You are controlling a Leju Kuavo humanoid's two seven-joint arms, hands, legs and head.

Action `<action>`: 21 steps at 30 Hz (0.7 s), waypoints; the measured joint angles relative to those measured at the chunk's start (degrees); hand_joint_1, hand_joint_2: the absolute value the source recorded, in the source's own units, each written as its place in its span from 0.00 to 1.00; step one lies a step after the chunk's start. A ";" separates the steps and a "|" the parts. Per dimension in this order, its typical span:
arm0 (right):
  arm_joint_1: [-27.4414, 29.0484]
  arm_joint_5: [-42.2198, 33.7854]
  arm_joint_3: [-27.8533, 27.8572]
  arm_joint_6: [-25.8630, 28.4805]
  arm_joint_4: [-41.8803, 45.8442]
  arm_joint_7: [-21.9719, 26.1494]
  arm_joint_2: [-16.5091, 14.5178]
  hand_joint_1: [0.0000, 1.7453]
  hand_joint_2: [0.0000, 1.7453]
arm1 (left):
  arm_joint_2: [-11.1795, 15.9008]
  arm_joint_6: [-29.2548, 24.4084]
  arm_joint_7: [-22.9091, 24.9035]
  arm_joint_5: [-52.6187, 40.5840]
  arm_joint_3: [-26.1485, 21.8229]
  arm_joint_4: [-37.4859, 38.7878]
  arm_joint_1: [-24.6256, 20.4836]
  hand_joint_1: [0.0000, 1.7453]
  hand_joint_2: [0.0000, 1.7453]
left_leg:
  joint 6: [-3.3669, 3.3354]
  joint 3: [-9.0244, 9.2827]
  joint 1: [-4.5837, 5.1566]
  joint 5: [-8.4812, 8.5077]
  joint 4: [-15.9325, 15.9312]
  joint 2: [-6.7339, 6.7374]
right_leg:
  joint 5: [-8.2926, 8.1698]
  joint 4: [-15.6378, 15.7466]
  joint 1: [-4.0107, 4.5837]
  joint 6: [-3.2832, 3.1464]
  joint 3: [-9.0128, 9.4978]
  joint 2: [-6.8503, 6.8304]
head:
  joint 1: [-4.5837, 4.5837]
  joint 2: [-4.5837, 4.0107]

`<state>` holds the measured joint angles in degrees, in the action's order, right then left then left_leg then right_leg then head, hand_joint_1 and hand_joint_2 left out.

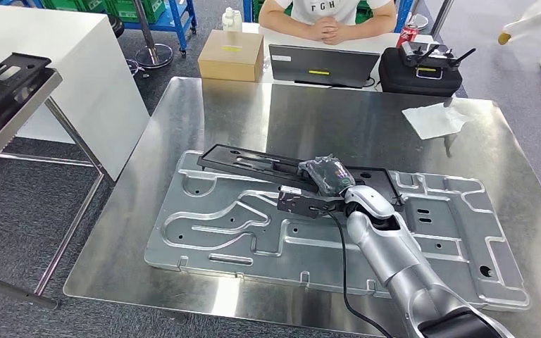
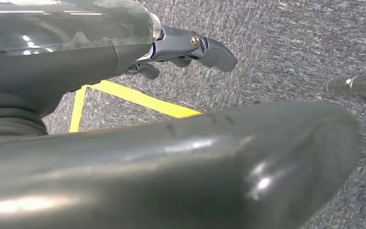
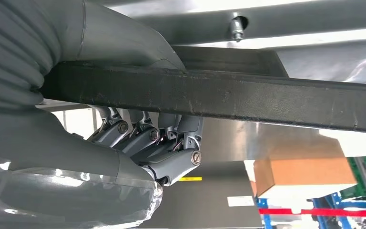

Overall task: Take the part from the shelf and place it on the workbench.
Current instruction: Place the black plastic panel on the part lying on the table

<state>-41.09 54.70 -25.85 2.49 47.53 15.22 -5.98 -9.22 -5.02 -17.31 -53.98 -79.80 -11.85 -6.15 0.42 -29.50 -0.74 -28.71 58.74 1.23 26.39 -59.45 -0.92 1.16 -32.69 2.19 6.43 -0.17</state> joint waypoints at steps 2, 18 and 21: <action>-0.66 -0.22 -0.48 0.03 -1.22 0.19 -0.38 0.50 1.00 | -0.07 -0.12 -0.32 0.11 -0.14 0.00 -0.01 0.00 0.00 | 0.06 0.10 -0.02 -0.05 0.00 0.00 | 0.04 0.00 0.02 -0.07 0.09 0.00 | 0.00 0.00; -0.93 -3.71 -1.03 0.51 -7.01 1.44 -2.69 0.00 1.00 | -0.72 0.89 -2.19 0.76 -0.49 0.00 0.14 0.00 0.00 | 0.24 -0.37 -0.02 0.27 -0.01 -1.07 | 0.16 0.00 0.01 -0.16 -0.34 -0.97 | 0.00 0.00; -1.27 -4.42 -1.03 0.78 -7.85 1.51 -2.72 0.00 1.00 | -0.81 0.89 -2.21 1.08 -0.61 0.00 0.13 0.00 0.00 | 0.22 -0.40 -0.02 0.22 -0.02 -1.07 | 0.22 0.00 0.01 -0.19 -0.34 -1.00 | -0.01 0.00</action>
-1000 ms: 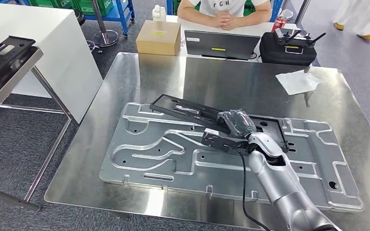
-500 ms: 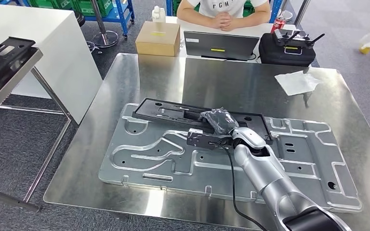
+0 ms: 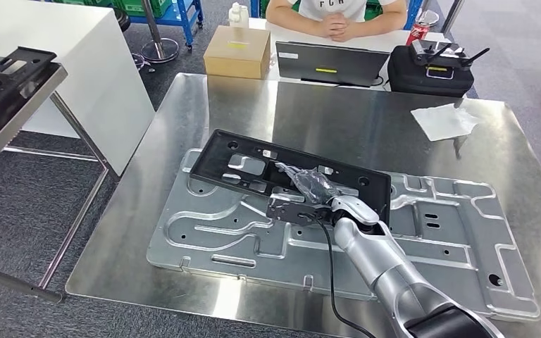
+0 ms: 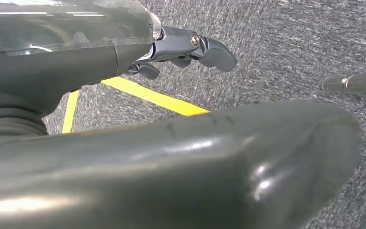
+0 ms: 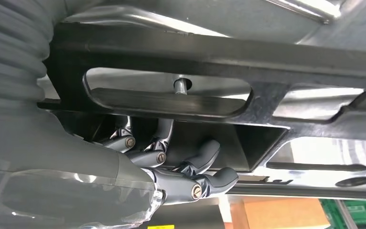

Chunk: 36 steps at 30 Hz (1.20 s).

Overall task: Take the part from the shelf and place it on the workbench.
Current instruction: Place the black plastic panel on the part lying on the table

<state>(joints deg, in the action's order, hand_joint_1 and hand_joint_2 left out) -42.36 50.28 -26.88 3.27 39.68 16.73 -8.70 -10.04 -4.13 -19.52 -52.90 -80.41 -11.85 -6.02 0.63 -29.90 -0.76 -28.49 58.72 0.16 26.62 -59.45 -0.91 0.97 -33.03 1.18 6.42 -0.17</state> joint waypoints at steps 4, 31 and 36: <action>-0.28 -0.60 0.00 0.59 -0.77 0.02 -0.01 0.00 1.00 | -0.04 -0.06 -0.04 0.38 -0.31 0.00 0.00 0.00 0.00 | -0.01 -0.01 0.01 -0.01 0.00 -0.05 | 0.00 0.01 -0.01 0.00 0.01 -0.06 | -0.01 0.00; 1.60 -5.31 -0.27 1.25 10.76 -1.13 -5.87 0.00 1.00 | -2.25 -8.41 0.40 5.95 -4.19 0.00 -0.43 0.00 0.00 | 0.01 -0.37 0.01 0.02 -0.01 -0.24 | 0.05 -0.01 0.00 -0.05 -0.33 -0.20 | 0.00 0.00; 2.98 -7.90 -0.65 -1.22 17.72 -1.29 -7.22 0.00 1.00 | -3.44 -11.87 0.15 7.62 -5.55 0.00 -0.60 0.00 0.00 | 0.01 -0.42 0.01 0.01 -0.01 -0.31 | 0.05 0.00 -0.01 -0.05 -0.36 -0.25 | 0.01 0.00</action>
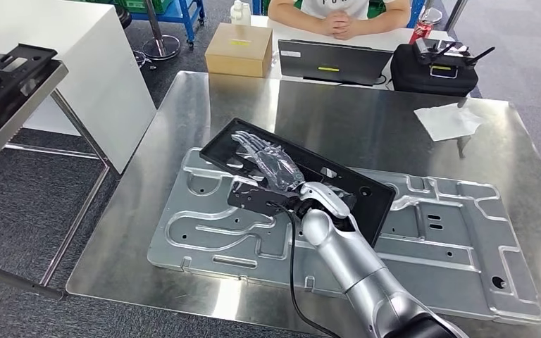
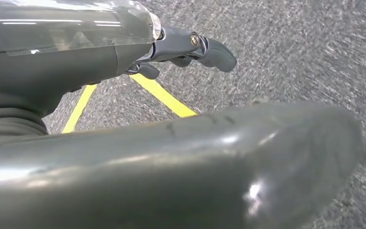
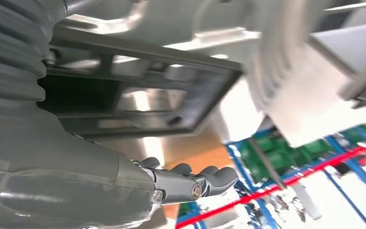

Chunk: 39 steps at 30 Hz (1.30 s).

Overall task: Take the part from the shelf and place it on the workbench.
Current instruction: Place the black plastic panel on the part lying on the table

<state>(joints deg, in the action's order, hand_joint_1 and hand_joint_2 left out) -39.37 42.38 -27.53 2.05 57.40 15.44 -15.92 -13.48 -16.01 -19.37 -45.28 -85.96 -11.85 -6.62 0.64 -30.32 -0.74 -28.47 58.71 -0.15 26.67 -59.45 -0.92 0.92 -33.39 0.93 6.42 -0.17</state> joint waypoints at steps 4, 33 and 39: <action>1.26 -3.47 -0.03 -1.15 5.58 0.64 0.10 0.00 1.00 | -0.54 -1.68 -0.95 1.48 -0.85 0.00 -0.06 0.00 0.00 | 0.00 -0.01 0.02 0.00 0.00 -0.02 | 0.00 0.02 -0.01 0.00 -0.01 -0.02 | 0.01 0.00; 39.26 -29.85 20.09 14.43 50.69 13.59 17.18 0.00 0.00 | 2.32 11.15 -3.46 -2.71 2.36 0.00 1.58 0.00 0.00 | -2.38 0.39 -0.16 2.04 -2.41 0.06 | 7.44 -12.71 -0.53 1.37 -5.26 -0.53 | -0.02 0.00; 42.47 -30.05 21.93 14.26 52.64 14.35 17.61 0.00 0.00 | 2.38 11.55 -3.29 -2.77 2.72 0.00 1.67 0.00 0.00 | -2.06 -0.06 -0.33 1.85 -1.68 0.02 | 4.76 -10.65 -1.05 1.85 -3.87 -0.67 | -0.02 0.00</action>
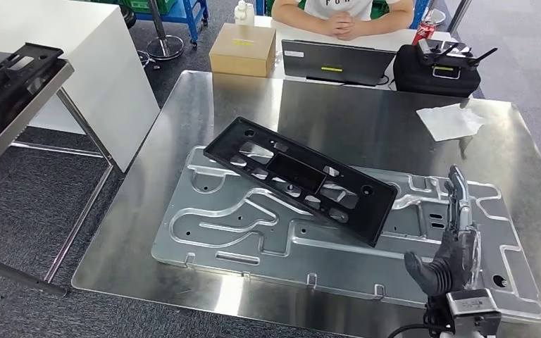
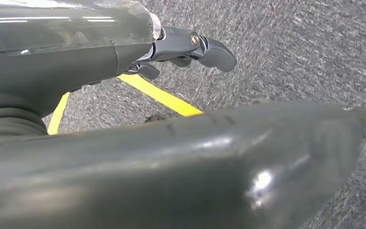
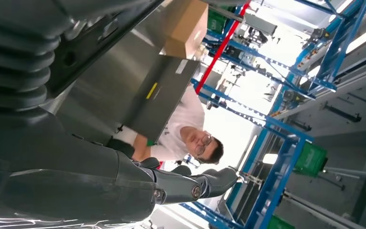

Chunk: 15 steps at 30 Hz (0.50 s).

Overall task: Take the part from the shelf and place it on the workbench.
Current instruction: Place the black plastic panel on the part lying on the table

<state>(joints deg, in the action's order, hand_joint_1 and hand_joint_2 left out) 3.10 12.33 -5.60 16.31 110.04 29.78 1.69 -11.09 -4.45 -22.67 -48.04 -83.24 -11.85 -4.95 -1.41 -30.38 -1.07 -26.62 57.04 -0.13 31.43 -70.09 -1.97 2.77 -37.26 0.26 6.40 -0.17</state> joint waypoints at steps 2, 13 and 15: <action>3.36 -0.10 1.99 -0.08 2.08 0.63 0.15 0.00 0.00 | 0.19 0.74 0.32 -0.18 0.41 0.00 -0.03 0.00 0.00 | 1.25 -0.66 0.06 -0.42 1.26 -0.21 | -2.96 6.94 -0.18 -0.41 3.56 0.09 | 0.01 0.00; 11.63 -0.56 7.80 0.13 8.00 1.68 -0.21 0.00 0.00 | 0.66 2.75 1.14 -2.03 1.75 0.00 -0.03 0.00 0.00 | 2.77 -3.08 0.02 -8.62 14.49 -0.16 | -6.64 9.96 0.92 -3.68 0.67 -0.53 | 0.02 0.00; 13.02 -0.64 9.19 0.11 9.36 1.97 -0.62 0.00 0.00 | 0.89 3.24 0.91 -2.85 2.37 0.00 -0.12 0.00 0.00 | 1.73 2.44 0.48 -6.15 6.03 -0.13 | -7.46 9.93 1.16 -3.40 -0.05 -0.56 | 0.02 0.00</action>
<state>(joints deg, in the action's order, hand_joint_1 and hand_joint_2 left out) 16.12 11.69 3.59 16.42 119.40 31.76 1.07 -10.20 -1.21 -21.75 -50.89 -80.87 -11.85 -5.07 0.31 -27.95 -0.59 -32.77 63.06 -0.26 23.97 -60.16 -0.81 -0.63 -37.31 -0.30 6.43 -0.17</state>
